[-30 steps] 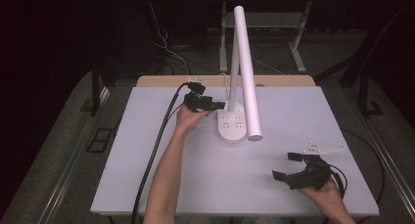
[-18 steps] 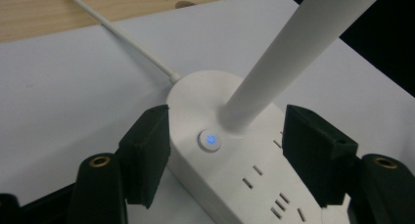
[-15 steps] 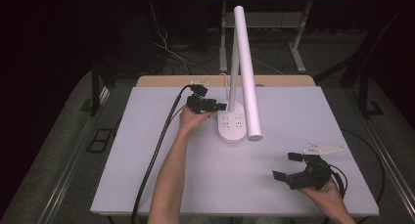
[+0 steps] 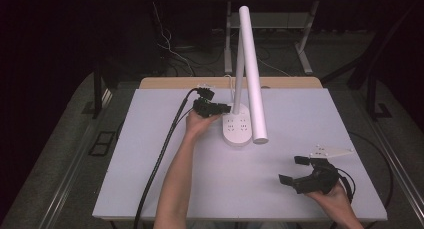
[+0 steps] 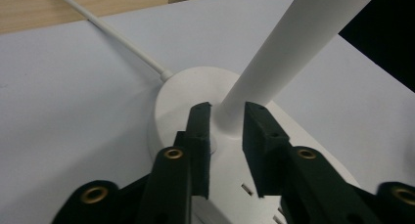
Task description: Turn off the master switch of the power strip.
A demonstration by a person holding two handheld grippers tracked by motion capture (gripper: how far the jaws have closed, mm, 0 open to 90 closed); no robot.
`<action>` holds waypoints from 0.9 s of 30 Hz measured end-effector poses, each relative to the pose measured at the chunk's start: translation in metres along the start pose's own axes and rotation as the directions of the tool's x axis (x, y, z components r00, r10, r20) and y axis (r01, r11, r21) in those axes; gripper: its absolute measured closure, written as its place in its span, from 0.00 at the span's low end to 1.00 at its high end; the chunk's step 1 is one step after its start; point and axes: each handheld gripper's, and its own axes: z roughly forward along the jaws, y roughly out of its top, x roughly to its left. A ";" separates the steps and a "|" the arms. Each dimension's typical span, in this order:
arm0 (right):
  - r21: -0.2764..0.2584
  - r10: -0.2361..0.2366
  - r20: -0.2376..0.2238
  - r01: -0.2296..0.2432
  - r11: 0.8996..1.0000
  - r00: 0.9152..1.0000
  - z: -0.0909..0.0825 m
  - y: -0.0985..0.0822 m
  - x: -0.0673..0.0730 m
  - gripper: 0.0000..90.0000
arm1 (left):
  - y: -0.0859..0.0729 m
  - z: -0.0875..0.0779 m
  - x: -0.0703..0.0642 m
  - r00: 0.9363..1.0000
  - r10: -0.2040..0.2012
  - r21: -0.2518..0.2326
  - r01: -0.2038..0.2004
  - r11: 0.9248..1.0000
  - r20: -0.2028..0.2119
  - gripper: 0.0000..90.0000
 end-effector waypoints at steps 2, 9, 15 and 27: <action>0.001 0.000 -0.001 0.000 1.000 1.000 0.000 0.000 0.000 0.00 | -0.001 0.002 -0.001 1.000 0.003 0.004 -0.003 1.000 -0.006 0.86; 0.002 0.000 0.000 0.000 1.000 1.000 0.000 0.000 0.000 0.00 | -0.003 0.009 -0.001 0.999 -0.011 0.007 0.012 1.000 -0.032 0.99; 0.003 0.002 0.001 -0.002 1.000 1.000 0.000 0.000 0.000 0.00 | -0.005 0.011 0.001 0.999 -0.004 0.021 0.005 1.000 -0.042 1.00; 0.002 -0.005 0.004 0.005 1.000 1.000 0.000 0.000 -0.001 0.00 | -0.005 0.018 -0.004 0.996 -0.067 0.001 0.067 0.998 -0.064 1.00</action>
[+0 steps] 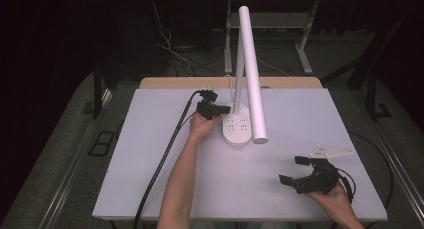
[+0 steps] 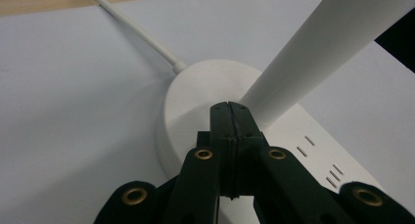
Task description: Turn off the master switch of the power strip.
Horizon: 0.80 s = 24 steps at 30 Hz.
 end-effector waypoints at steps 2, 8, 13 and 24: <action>0.003 0.005 -0.001 -0.005 1.000 1.000 0.000 0.000 0.000 0.00 | -0.001 0.002 -0.001 1.000 -0.013 -0.001 0.013 1.000 -0.004 1.00; -0.004 -0.006 0.003 0.006 1.000 1.000 0.000 0.000 0.000 0.00 | -0.001 0.006 -0.003 0.998 -0.066 -0.019 0.066 0.998 -0.001 1.00; -0.003 -0.001 0.003 0.001 1.000 1.000 -0.002 0.000 0.001 0.00 | -0.002 0.006 0.000 0.995 -0.096 -0.027 0.096 0.995 0.012 1.00; -0.002 -0.014 0.004 0.014 1.000 1.000 -0.002 -0.001 0.001 0.00 | -0.007 0.004 0.009 0.988 -0.140 -0.038 0.142 0.989 0.070 1.00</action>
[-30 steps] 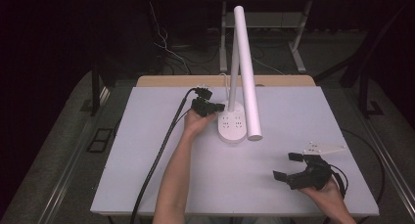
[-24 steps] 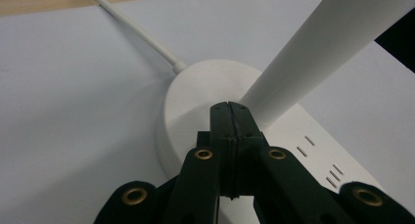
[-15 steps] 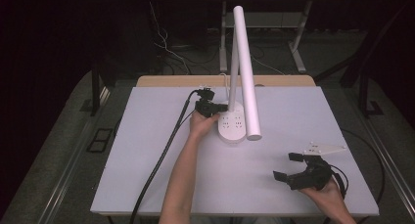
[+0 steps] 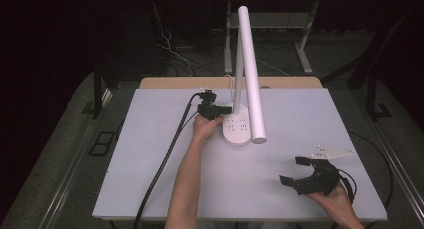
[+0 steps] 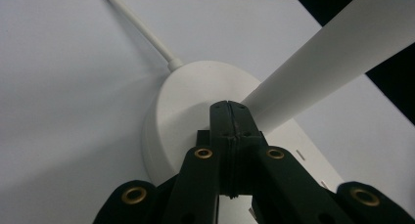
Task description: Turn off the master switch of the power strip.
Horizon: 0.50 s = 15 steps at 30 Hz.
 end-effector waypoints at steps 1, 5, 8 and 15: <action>0.000 0.001 0.001 -0.001 1.000 1.000 0.000 0.000 0.000 0.00 | -0.001 0.000 0.001 1.000 -0.012 -0.014 0.012 1.000 0.007 1.00; 0.002 0.009 0.000 -0.009 1.000 1.000 -0.001 -0.001 0.001 0.00 | -0.002 0.001 0.003 0.999 -0.041 -0.026 0.042 0.999 0.024 1.00; 0.000 0.004 0.004 -0.004 1.000 1.000 -0.001 -0.001 0.001 0.00 | -0.003 0.001 0.004 0.997 -0.065 -0.035 0.067 0.997 0.038 1.00; -0.001 0.005 0.008 -0.005 1.000 1.000 -0.003 -0.002 0.000 0.00 | -0.005 -0.002 0.009 0.996 -0.065 -0.045 0.068 0.997 0.053 1.00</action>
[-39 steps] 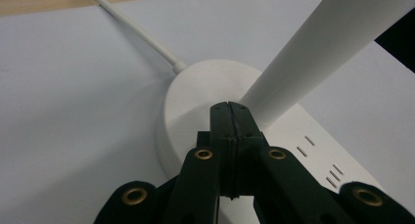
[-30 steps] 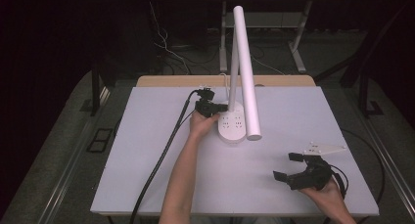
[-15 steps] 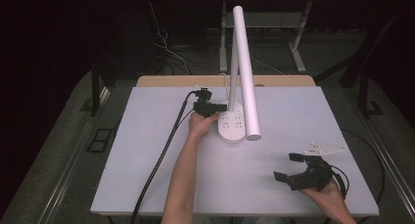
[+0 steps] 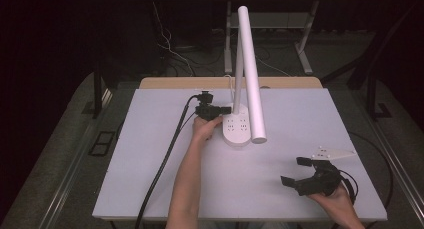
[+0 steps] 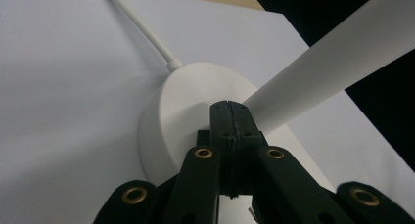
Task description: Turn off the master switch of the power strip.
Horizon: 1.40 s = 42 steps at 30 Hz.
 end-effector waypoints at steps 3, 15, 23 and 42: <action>-0.001 -0.002 -0.002 0.002 1.000 1.000 0.000 0.000 0.000 0.00 | 0.000 -0.007 0.003 1.000 0.008 -0.002 -0.008 1.000 -0.027 1.00; 0.017 -0.005 -0.004 0.005 1.000 1.000 0.004 0.001 0.001 0.00 | 0.000 -0.006 -0.007 0.994 0.063 0.013 -0.062 0.998 -0.094 1.00; 0.010 -0.010 -0.001 0.010 1.000 1.000 0.003 0.001 0.001 0.00 | 0.004 0.001 -0.023 0.966 0.165 0.075 -0.153 0.985 -0.198 1.00; 0.013 0.008 0.004 -0.008 1.000 1.000 0.004 0.001 -0.002 0.00 | 0.014 -0.036 -0.017 0.981 0.142 -0.028 -0.147 0.989 -0.136 1.00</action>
